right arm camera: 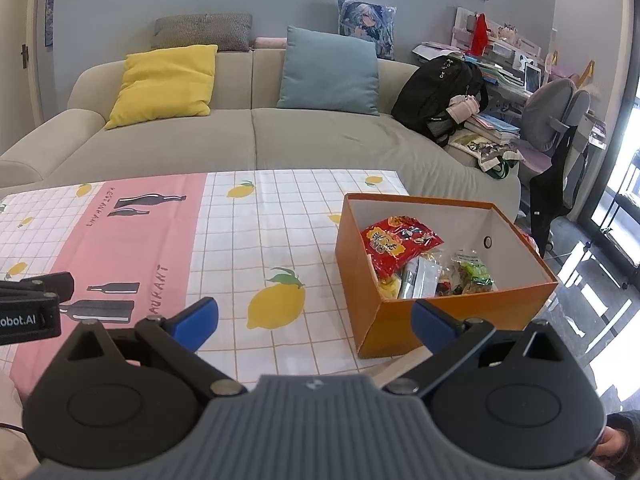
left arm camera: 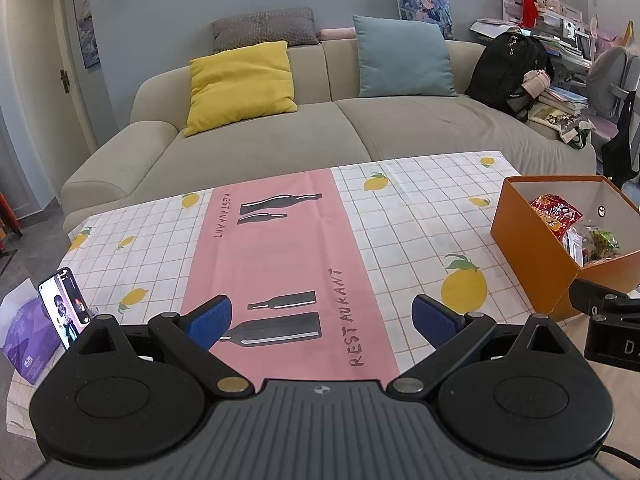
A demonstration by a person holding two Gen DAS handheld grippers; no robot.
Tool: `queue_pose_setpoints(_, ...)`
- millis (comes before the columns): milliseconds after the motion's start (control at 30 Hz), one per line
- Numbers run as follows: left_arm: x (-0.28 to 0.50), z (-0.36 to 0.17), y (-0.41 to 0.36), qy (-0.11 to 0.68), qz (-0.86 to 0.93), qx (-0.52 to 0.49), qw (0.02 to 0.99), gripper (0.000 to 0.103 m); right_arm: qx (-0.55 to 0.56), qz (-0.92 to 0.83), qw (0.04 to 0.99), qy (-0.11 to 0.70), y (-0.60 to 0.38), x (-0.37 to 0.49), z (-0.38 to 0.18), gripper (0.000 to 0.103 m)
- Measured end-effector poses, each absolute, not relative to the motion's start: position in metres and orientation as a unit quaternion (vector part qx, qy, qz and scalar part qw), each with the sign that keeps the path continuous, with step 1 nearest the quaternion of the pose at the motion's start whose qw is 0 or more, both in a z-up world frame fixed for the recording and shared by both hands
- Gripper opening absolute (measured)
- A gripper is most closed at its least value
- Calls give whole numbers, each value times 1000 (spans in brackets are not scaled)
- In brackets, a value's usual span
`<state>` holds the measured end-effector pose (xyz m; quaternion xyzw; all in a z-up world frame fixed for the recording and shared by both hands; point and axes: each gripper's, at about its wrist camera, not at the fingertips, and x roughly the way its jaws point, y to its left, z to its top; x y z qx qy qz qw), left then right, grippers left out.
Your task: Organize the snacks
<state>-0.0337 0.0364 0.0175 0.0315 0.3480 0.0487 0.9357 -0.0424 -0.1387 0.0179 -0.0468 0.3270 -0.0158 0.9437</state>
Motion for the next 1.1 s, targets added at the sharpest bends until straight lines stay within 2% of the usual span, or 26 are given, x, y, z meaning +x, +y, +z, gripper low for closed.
queue_pose_setpoints(1100,-35,20,39,348,58,18,936,103,-43,0,942,333,-140,-41,10,100)
